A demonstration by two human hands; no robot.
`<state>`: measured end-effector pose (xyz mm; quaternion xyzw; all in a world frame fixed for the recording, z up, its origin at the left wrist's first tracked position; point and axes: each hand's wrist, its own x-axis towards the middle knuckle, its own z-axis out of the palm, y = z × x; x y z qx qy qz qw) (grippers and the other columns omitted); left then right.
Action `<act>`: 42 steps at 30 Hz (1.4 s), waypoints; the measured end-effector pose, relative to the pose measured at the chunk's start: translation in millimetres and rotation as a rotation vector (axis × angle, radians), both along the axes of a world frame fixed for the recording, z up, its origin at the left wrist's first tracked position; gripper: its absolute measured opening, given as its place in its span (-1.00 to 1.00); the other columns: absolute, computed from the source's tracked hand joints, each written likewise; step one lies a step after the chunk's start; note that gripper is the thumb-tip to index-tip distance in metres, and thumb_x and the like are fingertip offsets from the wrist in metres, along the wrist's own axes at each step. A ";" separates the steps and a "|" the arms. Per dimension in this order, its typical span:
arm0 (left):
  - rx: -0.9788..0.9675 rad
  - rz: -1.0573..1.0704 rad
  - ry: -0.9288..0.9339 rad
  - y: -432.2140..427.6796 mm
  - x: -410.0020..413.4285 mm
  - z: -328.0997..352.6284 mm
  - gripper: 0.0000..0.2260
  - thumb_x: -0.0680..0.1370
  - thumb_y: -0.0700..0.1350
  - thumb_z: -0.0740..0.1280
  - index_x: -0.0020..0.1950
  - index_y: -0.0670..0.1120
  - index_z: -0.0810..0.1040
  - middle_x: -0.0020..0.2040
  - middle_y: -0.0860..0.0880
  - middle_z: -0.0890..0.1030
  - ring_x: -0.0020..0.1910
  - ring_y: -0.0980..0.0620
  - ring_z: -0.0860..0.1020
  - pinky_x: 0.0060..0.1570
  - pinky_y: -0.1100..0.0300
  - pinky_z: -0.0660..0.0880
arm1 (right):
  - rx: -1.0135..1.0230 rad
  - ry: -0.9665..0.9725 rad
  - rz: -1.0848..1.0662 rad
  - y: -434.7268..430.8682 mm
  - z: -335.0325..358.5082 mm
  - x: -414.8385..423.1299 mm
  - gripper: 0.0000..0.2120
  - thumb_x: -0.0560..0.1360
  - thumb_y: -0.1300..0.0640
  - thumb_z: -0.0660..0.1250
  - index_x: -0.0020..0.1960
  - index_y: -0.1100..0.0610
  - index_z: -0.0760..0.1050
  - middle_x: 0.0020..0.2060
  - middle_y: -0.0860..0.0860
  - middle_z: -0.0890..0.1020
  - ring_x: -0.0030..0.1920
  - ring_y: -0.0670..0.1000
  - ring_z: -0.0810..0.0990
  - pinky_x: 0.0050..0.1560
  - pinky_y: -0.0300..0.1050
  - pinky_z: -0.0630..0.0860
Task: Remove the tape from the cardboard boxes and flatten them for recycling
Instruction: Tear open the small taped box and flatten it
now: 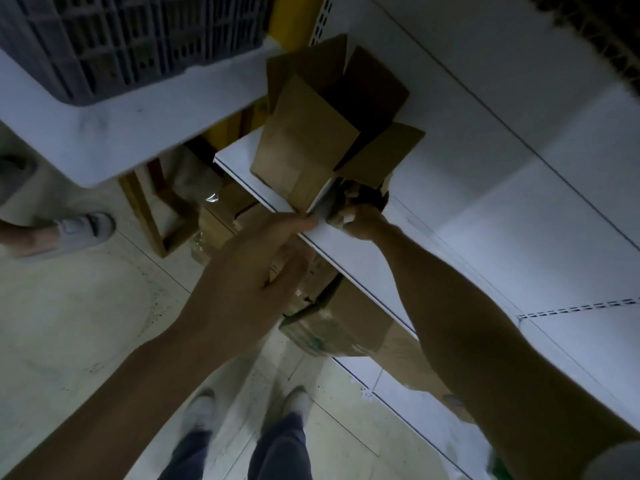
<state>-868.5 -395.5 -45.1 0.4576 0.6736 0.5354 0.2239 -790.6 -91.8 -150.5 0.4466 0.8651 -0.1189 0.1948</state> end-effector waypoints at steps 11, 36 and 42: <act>-0.343 -0.059 -0.519 -42.3 88.4 -49.3 -0.78 0.52 -0.05 0.36 0.12 0.16 0.44 0.06 0.27 0.55 0.05 0.25 0.54 -0.17 0.51 0.42 | -0.318 1.256 -0.802 -218.0 107.0 171.4 -0.54 0.47 0.14 0.38 0.35 -0.03 0.44 -0.29 -0.07 0.65 -0.40 -0.05 0.59 -0.35 -0.12 0.59; -0.092 -0.899 -0.373 -81.9 435.5 77.1 -0.43 0.16 0.08 0.55 0.09 0.16 0.40 -0.13 0.27 0.63 -0.13 0.27 0.61 -0.27 0.36 0.54 | 0.541 1.772 -1.496 -469.7 163.3 526.3 -0.43 0.49 -0.34 0.10 0.36 -0.03 0.37 0.24 -0.10 0.50 0.25 -0.08 0.49 0.16 -0.17 0.48; 0.004 -0.958 -0.165 -113.7 493.1 93.3 -0.43 0.30 0.12 0.47 0.28 0.25 0.38 -0.01 0.23 0.56 -0.06 0.29 0.58 -0.21 0.39 0.54 | 0.529 1.571 -1.063 -487.6 186.3 569.6 -0.65 0.51 -0.16 0.24 0.25 -0.09 0.48 0.08 -0.25 0.61 0.08 -0.21 0.58 -0.06 -0.37 0.53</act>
